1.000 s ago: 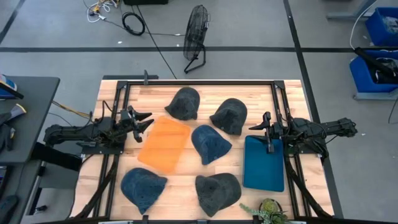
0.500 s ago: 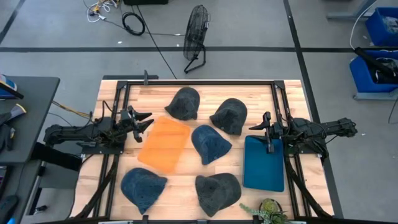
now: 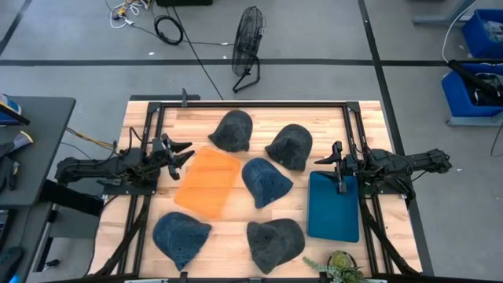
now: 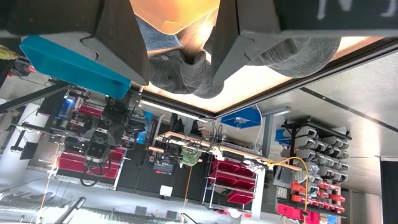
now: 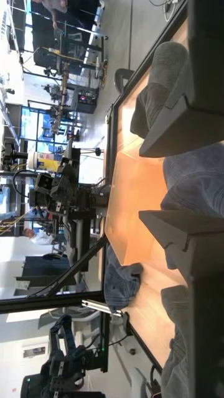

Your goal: Pick & Place hat

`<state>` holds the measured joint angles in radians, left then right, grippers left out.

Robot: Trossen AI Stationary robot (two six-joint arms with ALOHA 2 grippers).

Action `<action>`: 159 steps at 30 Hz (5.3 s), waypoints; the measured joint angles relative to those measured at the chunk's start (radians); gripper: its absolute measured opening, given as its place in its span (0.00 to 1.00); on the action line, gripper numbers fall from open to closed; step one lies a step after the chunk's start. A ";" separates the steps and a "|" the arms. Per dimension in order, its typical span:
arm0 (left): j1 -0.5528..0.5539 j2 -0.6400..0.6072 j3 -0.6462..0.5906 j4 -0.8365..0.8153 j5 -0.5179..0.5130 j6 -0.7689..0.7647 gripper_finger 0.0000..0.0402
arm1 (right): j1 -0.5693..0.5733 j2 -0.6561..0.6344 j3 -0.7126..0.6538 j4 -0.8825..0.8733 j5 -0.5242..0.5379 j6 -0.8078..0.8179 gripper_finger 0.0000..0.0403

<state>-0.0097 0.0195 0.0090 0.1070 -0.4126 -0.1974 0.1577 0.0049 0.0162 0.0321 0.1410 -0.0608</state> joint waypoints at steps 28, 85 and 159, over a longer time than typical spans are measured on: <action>0.000 0.000 0.000 0.000 0.000 0.000 0.44 | 0.000 0.000 0.000 0.000 0.000 0.000 0.38; 0.001 0.000 0.000 0.354 -0.034 0.091 0.44 | -0.270 0.181 0.042 0.170 0.202 0.237 0.41; 0.001 0.589 0.458 0.051 -0.226 0.069 0.44 | 0.000 1.027 1.182 -1.413 -0.061 0.690 0.01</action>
<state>-0.0086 0.6086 0.4671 0.1585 -0.6388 -0.1280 0.1577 1.0321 1.1980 -1.3813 0.0804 0.6293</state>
